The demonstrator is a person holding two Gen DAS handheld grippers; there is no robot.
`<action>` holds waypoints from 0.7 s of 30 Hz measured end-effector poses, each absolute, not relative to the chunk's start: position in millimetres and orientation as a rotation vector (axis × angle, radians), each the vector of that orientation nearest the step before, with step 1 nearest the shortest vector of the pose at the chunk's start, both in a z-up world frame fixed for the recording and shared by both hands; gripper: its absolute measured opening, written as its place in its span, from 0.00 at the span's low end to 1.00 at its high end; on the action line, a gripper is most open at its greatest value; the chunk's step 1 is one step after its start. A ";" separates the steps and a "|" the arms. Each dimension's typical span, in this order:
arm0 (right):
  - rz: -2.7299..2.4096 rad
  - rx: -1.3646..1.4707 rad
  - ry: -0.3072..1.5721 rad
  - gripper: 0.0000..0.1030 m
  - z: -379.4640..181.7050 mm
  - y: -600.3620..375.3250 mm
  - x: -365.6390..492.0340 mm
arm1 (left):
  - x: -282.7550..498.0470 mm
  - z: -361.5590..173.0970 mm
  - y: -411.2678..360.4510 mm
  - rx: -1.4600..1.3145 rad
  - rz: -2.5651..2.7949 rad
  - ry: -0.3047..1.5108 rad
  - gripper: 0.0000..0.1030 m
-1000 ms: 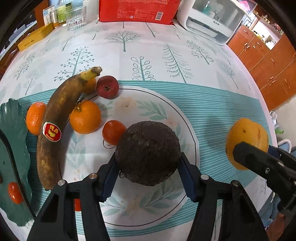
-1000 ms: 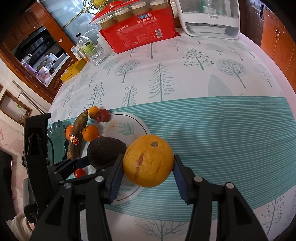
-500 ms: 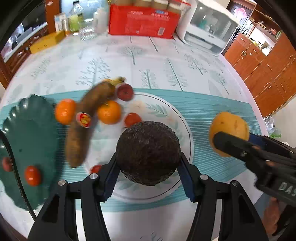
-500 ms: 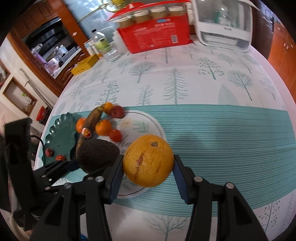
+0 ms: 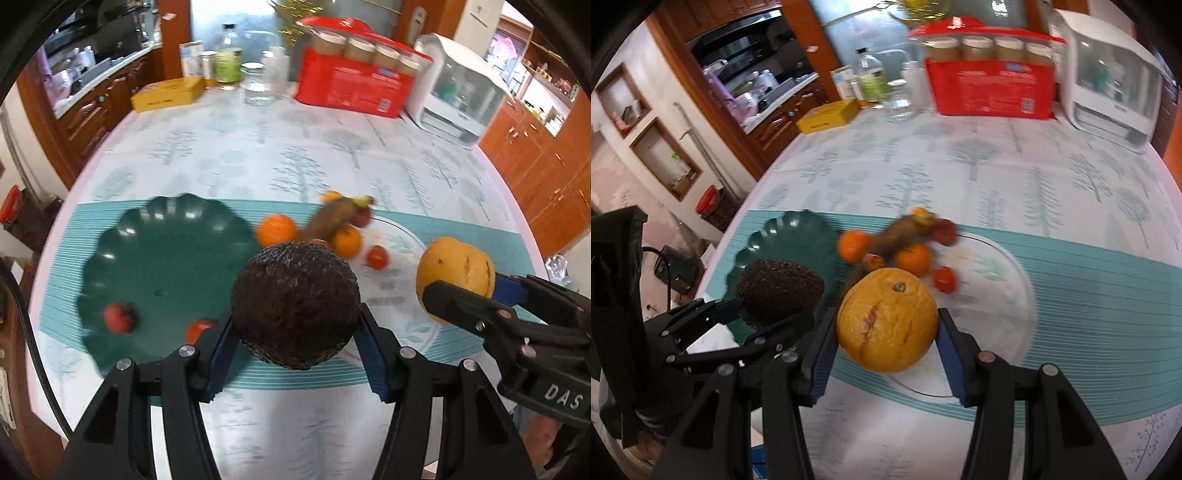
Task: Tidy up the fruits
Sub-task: 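Place the avocado on the green plate while the right tool places the yellow fruit there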
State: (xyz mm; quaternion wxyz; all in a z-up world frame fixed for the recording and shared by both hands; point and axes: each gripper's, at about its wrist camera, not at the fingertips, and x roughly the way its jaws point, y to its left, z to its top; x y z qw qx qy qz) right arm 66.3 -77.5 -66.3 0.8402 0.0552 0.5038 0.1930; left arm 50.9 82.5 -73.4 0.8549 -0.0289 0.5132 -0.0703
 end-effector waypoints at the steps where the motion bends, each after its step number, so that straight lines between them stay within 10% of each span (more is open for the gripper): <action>1: 0.417 0.113 1.062 0.50 -64.1 -68.6 66.3 | 51.3 -70.3 91.9 -0.057 -0.137 1.074 0.57; 21: 0.461 0.075 1.142 0.50 -104.8 61.3 96.5 | 98.7 -92.7 244.6 -0.094 -0.007 1.124 0.57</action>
